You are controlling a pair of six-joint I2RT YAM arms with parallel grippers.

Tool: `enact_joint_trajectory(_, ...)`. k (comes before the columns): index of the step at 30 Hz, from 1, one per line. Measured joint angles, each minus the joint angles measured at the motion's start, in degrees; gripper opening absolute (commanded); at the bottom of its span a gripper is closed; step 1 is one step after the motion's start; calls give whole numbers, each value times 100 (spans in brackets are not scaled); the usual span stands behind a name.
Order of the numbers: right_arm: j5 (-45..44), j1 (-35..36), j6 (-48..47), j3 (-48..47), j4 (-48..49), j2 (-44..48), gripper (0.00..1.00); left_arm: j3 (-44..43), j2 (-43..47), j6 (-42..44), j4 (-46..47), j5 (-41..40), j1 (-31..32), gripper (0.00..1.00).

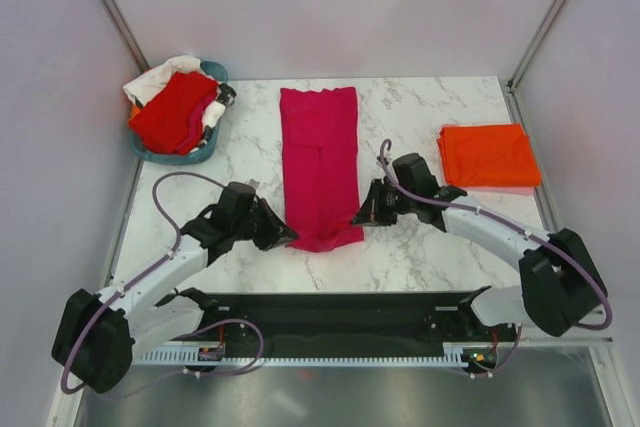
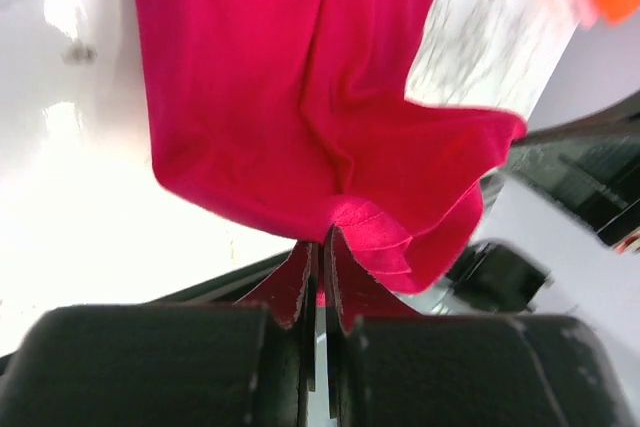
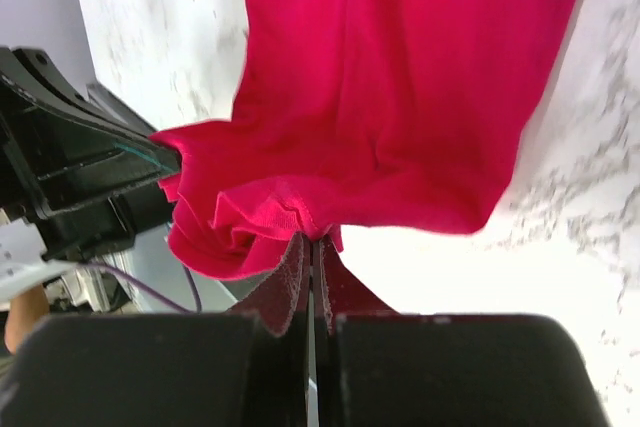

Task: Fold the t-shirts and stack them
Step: Fold the tshirt

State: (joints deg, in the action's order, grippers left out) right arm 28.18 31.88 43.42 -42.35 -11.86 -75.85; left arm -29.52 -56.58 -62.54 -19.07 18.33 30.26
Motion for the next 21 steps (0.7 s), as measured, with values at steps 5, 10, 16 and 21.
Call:
enact_joint_trajectory(5, -109, -262, -68, -804, -42, -671, 0, -175, -365, -496, 334, -365, -452, 2)
enact_joint_trajectory(10, -254, -446, -87, -1447, -4, -1272, 0, -177, -601, -970, 798, -737, -798, 2)
enact_joint_trajectory(16, -426, -658, -127, -1954, -22, -1937, 0, -542, -1342, -1259, 1237, -949, -1021, 2)
enact_joint_trajectory(21, -474, -848, -144, -2334, -22, -2385, 0, -944, -2247, -1373, 1871, -879, -1121, 2)
